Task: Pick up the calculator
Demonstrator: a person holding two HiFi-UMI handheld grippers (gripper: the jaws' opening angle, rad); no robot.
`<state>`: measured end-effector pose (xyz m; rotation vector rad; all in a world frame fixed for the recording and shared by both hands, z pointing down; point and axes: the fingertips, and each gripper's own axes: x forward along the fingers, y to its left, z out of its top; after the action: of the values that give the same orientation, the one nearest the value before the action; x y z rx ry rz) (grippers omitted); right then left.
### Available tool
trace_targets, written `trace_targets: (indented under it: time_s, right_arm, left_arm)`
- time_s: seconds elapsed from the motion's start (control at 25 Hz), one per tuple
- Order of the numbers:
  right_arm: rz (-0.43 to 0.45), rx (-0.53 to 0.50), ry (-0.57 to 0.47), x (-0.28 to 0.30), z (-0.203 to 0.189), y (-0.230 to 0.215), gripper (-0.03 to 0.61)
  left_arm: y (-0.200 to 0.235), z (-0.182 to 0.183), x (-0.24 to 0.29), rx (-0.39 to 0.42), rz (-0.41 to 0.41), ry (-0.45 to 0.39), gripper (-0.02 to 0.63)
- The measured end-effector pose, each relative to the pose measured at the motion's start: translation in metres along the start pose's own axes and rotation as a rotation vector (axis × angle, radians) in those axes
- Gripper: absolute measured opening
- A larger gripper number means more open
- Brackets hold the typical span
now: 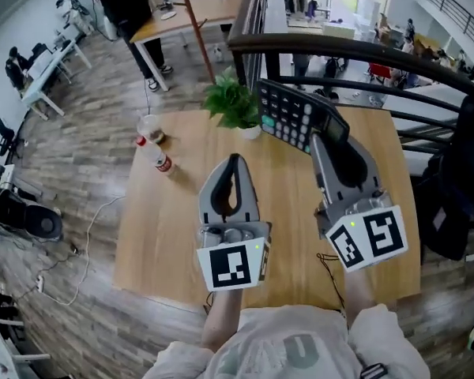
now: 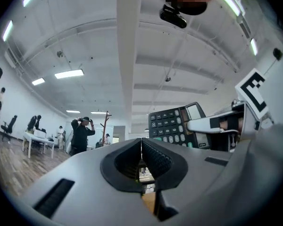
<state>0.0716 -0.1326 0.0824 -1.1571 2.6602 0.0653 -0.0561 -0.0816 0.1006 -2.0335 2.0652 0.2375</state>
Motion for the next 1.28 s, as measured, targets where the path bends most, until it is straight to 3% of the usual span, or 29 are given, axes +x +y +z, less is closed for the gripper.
trace_targets:
  time_s: [0.12,0.28,0.56,0.8,1.28]
  right_arm:
    - [-0.12,-0.017,-0.038,-0.035,0.004,-0.016,0.097]
    - [-0.225,0.026,-0.078,-0.065,-0.007,-0.022,0.096]
    - [-0.245,0.027,-0.048,-0.091,-0.012,-0.027,0.096]
    - [-0.253,-0.001,-0.062,-0.1,0.003,-0.023,0.095]
    - [-0.227,-0.012,-0.043,-0.094,-0.002,-0.014,0.095]
  left_arm:
    - [-0.016,0.004,-0.002,-0.09,-0.052,-0.012,0.009]
    - [-0.026,0.009,-0.003,-0.05,-0.088,-0.039,0.009]
    - [-0.055,0.011,-0.003,-0.077,-0.135,-0.053,0.009]
    - [-0.057,0.026,-0.009,-0.071,-0.132,-0.072,0.009]
    - [-0.051,0.029,-0.015,-0.087,-0.119,-0.074,0.009]
